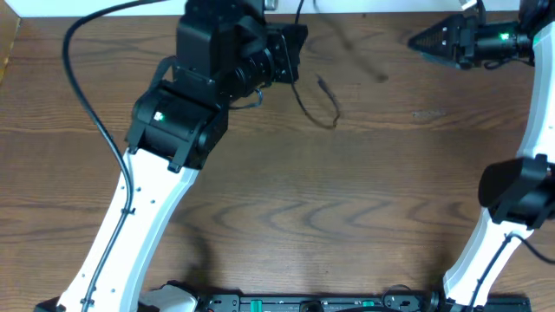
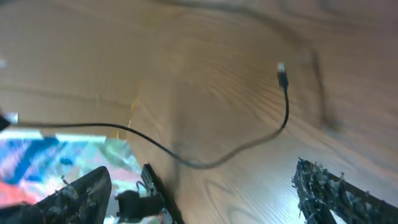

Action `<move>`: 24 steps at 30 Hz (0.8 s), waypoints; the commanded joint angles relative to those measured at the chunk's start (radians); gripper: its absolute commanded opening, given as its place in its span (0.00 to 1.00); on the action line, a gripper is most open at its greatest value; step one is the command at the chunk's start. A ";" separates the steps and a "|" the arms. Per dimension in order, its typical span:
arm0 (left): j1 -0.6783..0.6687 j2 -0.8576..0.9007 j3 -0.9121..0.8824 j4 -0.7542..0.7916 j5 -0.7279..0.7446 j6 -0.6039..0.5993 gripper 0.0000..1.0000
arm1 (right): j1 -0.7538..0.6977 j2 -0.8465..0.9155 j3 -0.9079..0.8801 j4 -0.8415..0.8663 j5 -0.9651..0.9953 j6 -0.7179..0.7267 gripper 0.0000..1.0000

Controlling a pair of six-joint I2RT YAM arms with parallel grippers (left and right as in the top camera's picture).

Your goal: Untangle cables

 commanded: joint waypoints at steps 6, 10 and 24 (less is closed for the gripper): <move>0.003 0.004 -0.001 0.071 -0.009 -0.376 0.08 | 0.158 -0.168 0.006 0.076 -0.159 -0.137 0.90; 0.003 0.005 -0.001 0.110 -0.007 -0.544 0.08 | 0.234 -0.201 0.006 0.150 -0.152 -0.135 0.84; 0.003 0.005 -0.001 0.135 -0.007 -0.923 0.08 | 0.412 -0.205 0.006 0.420 -0.108 0.034 0.74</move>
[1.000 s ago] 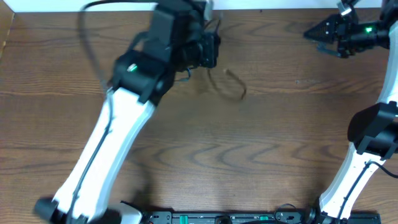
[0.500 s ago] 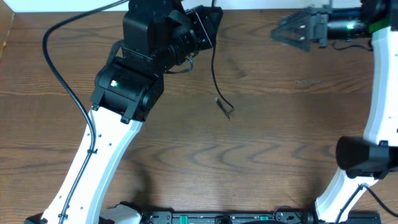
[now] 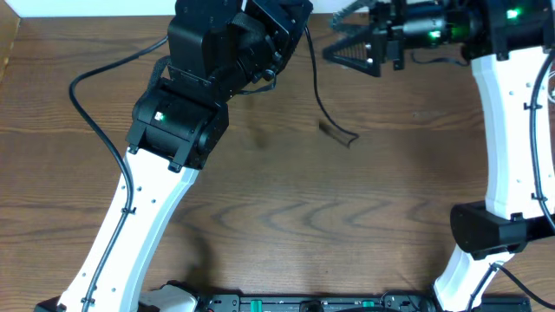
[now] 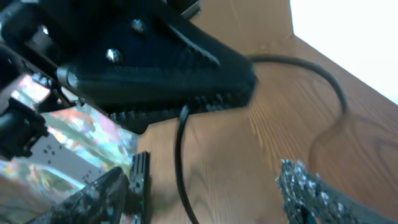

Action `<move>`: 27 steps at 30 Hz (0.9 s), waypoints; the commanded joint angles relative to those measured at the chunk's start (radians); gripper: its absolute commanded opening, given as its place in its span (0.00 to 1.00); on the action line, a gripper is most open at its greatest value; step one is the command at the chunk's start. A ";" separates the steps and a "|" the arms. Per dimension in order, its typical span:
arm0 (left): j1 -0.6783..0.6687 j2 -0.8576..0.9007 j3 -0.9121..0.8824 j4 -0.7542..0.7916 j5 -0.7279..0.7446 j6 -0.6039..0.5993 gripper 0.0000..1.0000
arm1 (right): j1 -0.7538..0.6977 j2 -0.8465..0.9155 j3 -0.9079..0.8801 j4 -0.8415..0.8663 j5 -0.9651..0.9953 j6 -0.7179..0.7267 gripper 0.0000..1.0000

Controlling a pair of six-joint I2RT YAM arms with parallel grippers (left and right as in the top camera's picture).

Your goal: Untangle cables

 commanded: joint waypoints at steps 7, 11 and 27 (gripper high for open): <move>0.003 0.005 0.004 0.006 -0.006 -0.097 0.08 | 0.124 -0.008 0.006 0.101 0.217 0.156 0.44; 0.003 0.005 0.004 -0.003 -0.007 -0.095 0.08 | 0.130 -0.008 0.006 0.143 0.353 0.283 0.01; 0.005 0.006 0.003 -0.278 -0.041 0.439 0.63 | -0.040 -0.008 0.006 0.184 0.864 0.507 0.01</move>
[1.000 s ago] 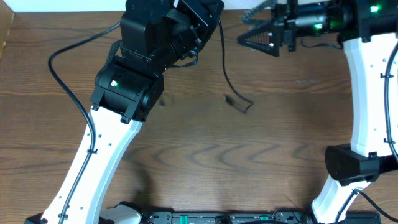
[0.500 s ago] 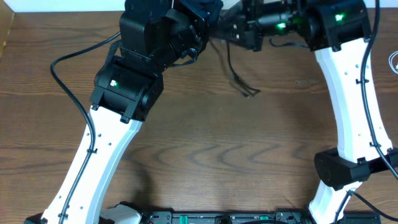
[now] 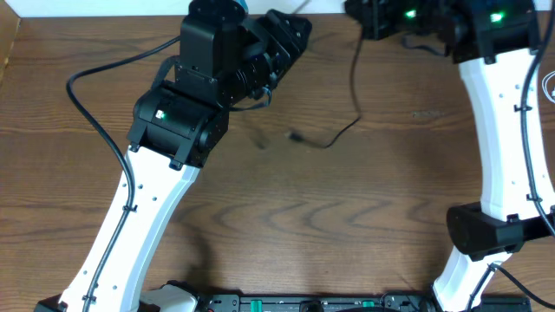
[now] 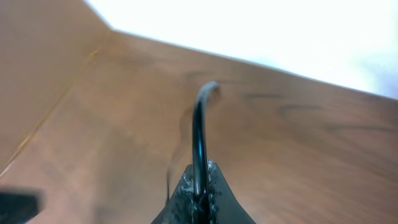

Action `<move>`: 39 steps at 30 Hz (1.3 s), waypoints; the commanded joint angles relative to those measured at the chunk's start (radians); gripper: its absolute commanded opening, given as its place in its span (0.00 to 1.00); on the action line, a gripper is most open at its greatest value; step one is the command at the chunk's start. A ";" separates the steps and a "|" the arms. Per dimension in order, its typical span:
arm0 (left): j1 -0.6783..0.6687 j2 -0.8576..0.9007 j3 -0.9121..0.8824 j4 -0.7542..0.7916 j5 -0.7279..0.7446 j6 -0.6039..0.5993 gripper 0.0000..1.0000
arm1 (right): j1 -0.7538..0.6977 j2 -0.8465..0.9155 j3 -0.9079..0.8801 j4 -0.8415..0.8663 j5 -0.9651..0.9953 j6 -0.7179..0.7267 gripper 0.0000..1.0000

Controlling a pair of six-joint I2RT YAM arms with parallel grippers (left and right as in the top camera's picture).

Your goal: Untangle cables

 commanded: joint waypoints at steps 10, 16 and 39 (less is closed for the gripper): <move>0.002 0.000 0.003 -0.195 -0.014 0.402 0.63 | -0.372 -0.007 0.006 0.190 0.289 0.196 0.01; 0.002 0.000 -0.012 -0.196 -0.015 0.402 0.63 | -0.465 0.028 0.006 0.285 0.493 0.185 0.01; 0.002 0.021 -0.013 -0.185 -0.015 0.402 0.61 | -0.589 0.412 0.006 0.550 1.038 0.288 0.02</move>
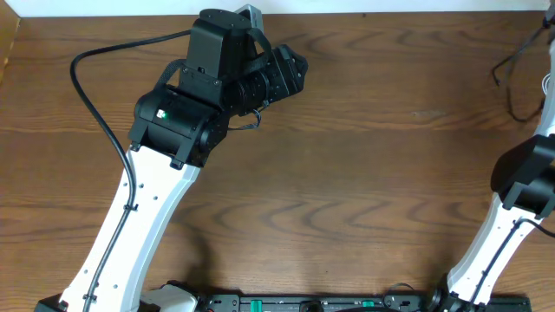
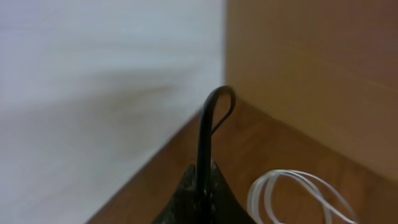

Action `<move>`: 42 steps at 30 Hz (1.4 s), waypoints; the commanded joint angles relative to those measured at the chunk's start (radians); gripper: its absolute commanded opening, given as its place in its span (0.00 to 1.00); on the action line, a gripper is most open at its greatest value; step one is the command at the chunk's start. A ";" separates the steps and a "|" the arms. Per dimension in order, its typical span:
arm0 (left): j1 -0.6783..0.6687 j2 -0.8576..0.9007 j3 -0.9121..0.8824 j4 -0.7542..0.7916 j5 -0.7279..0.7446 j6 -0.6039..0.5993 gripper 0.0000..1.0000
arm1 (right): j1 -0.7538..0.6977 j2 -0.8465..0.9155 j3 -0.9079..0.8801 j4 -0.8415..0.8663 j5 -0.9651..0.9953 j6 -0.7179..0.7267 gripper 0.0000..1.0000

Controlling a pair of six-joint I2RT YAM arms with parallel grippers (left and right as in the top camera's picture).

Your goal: Untangle cables

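Observation:
In the right wrist view my right gripper (image 2: 203, 182) is shut on a thin black cable (image 2: 204, 134), which rises between the fingertips and bends into a small loop. A white cable (image 2: 292, 186) lies coiled on the wood just right of it. Overhead, the black cable (image 1: 509, 100) hangs as a thin line near the table's far right edge, beside the right arm (image 1: 520, 182); the right gripper itself is out of that view. My left gripper (image 1: 290, 74) hovers at the back centre with nothing visible in it; its jaws are not readable.
A wooden wall (image 2: 311, 62) and a white surface (image 2: 93, 93) meet at the table corner beyond the right gripper. The left arm's own thick black lead (image 1: 95, 121) arcs over the left of the wooden table (image 1: 347, 199).
The right arm has moved from the back centre to the far right edge, and the black cable has gone with it. The cable's free end no longer lies mid-table. The left arm barely moved.
First the black cable hung from the left gripper at the back centre, with the right gripper open far right. Then the open right gripper was beside the left one. Then it was shut on the cable, and now holds it at the right corner.

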 commanded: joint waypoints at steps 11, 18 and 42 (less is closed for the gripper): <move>0.001 0.089 -0.010 0.005 -0.013 0.013 0.61 | -0.042 0.144 0.005 -0.140 0.080 0.035 0.99; 0.001 0.118 -0.010 0.004 -0.014 0.014 0.62 | -0.035 0.092 0.005 -0.247 -0.027 0.028 0.99; 0.002 0.003 -0.008 -0.060 -0.010 0.784 1.00 | 0.032 -0.621 0.005 -0.921 -0.925 -0.303 0.99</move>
